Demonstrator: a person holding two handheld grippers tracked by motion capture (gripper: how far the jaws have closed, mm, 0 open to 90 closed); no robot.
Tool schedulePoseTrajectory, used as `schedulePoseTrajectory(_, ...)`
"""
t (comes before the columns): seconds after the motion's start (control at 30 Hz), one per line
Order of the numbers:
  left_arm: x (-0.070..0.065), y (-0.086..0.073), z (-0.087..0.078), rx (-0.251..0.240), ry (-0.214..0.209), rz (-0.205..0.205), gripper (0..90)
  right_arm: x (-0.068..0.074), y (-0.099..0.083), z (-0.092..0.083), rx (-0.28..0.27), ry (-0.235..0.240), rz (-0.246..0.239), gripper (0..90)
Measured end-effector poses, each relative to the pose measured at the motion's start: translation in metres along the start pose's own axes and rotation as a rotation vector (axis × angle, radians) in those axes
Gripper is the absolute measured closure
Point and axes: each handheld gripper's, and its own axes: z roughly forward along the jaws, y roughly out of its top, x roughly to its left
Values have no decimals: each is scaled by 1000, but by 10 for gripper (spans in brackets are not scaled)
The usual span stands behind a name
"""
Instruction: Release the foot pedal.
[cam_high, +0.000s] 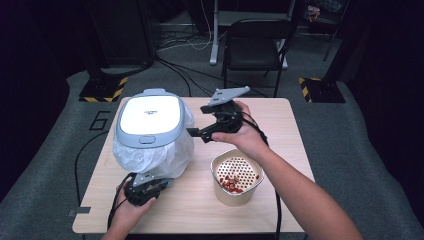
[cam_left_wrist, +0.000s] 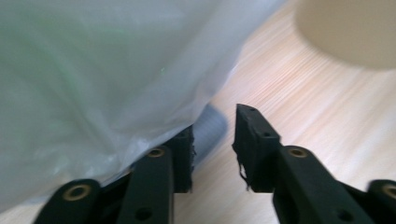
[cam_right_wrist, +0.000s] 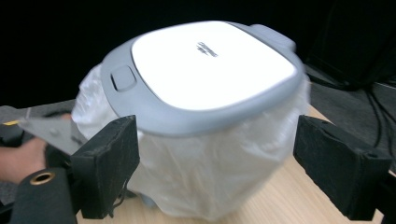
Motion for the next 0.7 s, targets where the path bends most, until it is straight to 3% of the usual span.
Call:
schedulePoseTrajectory(0.07, -1, 0, -2, -14, -3, -15, 634, -3, -4, -5, -9, -13, 5, 141)
schedulePoseTrajectory(0.13, -2, 0, -6, -5, -45, -61, 610, -10, -17, -19, 8, -50, 25, 141)
schedulePoseTrajectory(0.27, -1, 0, -8, 7, -79, -60, 582, -14, -31, -31, 20, -79, 29, 142)
schedulePoseTrajectory(0.3, 2, 0, -8, 15, -91, -21, 577, -15, -36, -36, 17, -87, 34, 143)
schedulePoseTrajectory(0.33, -1, -1, -9, 21, -106, -68, 571, -16, -41, -40, 14, -92, 37, 143)
schedulePoseTrajectory(0.37, 1, -1, -9, 22, -91, -56, 559, -16, -46, -44, 17, -102, 39, 144)
schedulePoseTrajectory(0.4, 2, -3, -10, 33, -113, -67, 542, -16, -56, -52, 21, -128, 38, 144)
schedulePoseTrajectory(0.43, -2, -5, -12, 37, -126, -143, 525, -16, -62, -57, 18, -139, 37, 147)
schedulePoseTrajectory(0.47, -4, -7, -13, 36, -121, -154, 513, -15, -67, -61, 17, -153, 44, 151)
schedulePoseTrajectory(0.53, -2, -9, -15, 58, -134, -141, 506, -15, -73, -66, 20, -165, 43, 152)
schedulePoseTrajectory(0.6, -1, -18, -19, 71, -140, -135, 454, -16, -90, -82, 13, -192, 62, 155)
schedulePoseTrajectory(0.63, 1, -21, -21, 81, -140, -112, 448, -17, -97, -87, 9, -217, 59, 155)
schedulePoseTrajectory(0.7, 1, -26, -23, 76, -129, -126, 437, -17, -103, -93, 10, -245, 63, 155)
